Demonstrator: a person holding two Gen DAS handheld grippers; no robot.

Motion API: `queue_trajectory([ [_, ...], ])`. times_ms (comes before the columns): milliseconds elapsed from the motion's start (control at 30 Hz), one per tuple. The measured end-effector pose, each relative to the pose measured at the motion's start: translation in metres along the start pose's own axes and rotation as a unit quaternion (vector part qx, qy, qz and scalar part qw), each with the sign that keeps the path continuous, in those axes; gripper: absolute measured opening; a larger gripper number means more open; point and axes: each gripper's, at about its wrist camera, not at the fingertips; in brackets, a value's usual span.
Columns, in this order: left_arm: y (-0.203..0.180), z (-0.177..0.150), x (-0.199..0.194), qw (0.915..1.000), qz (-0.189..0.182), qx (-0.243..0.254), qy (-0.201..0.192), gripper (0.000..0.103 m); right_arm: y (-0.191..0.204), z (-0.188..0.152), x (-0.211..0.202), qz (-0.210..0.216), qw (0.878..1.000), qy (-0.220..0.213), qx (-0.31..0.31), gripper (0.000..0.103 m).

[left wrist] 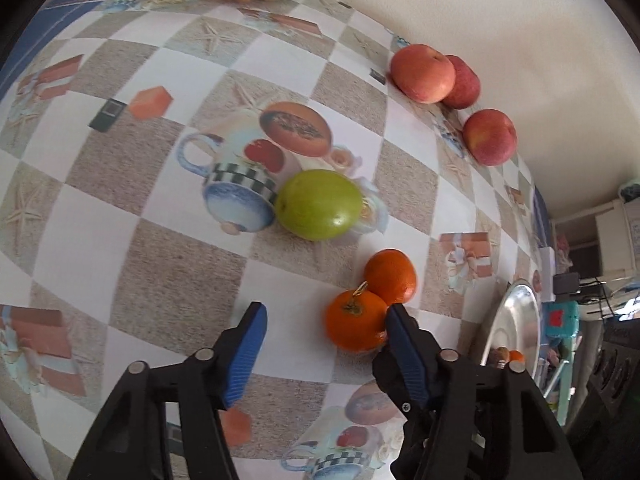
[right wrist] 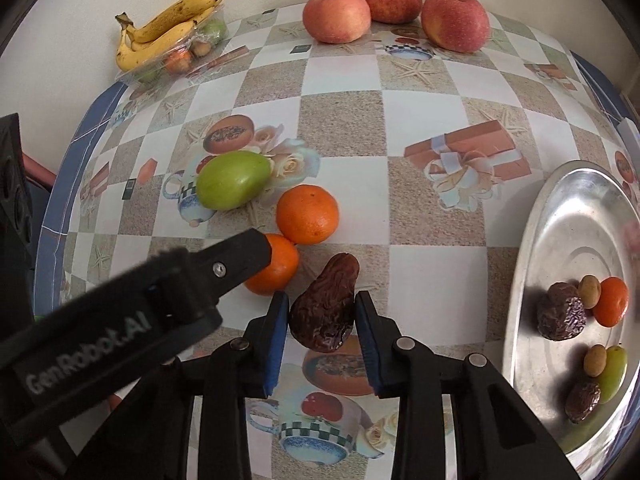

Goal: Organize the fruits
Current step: 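Close the right tool on a dried date while the left tool grasps a mandarin orange, then carry both fruits into the steel bowl and open both tools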

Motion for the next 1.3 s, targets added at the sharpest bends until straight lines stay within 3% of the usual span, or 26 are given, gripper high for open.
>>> queue_trajectory([
  [133, -0.006, -0.003, 0.001, 0.9994, -0.034, 0.002, 0.009, 0.035, -0.009, 0.0, -0.002, 0.001, 1.0, 0.0, 0.009, 0.035],
  [333, -0.009, -0.004, -0.002, 0.9995, -0.031, -0.001, 0.009, 0.033, -0.017, 0.001, -0.016, 0.011, 1.0, -0.014, 0.015, 0.035],
  [733, -0.032, -0.006, -0.042, 0.9966, -0.068, 0.029, -0.036, 0.033, -0.041, 0.004, -0.06, 0.025, 0.997, -0.065, 0.034, 0.035],
  [1000, -0.087, -0.034, -0.043, 0.9909, -0.067, 0.112, -0.03, 0.033, -0.093, 0.002, -0.087, -0.005, 0.991, -0.094, 0.092, 0.035],
  [1300, -0.149, -0.077, -0.033, 0.9733, -0.075, 0.217, -0.011, 0.033, -0.159, -0.011, -0.115, -0.06, 0.977, -0.123, 0.161, 0.035],
])
Point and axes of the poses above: each gripper's, at about its wrist camera, not at the fingertips, and x roughly the way its jaws point, y to its left, z to its top, and after that the axes turned 11 degrees about z, right-handed
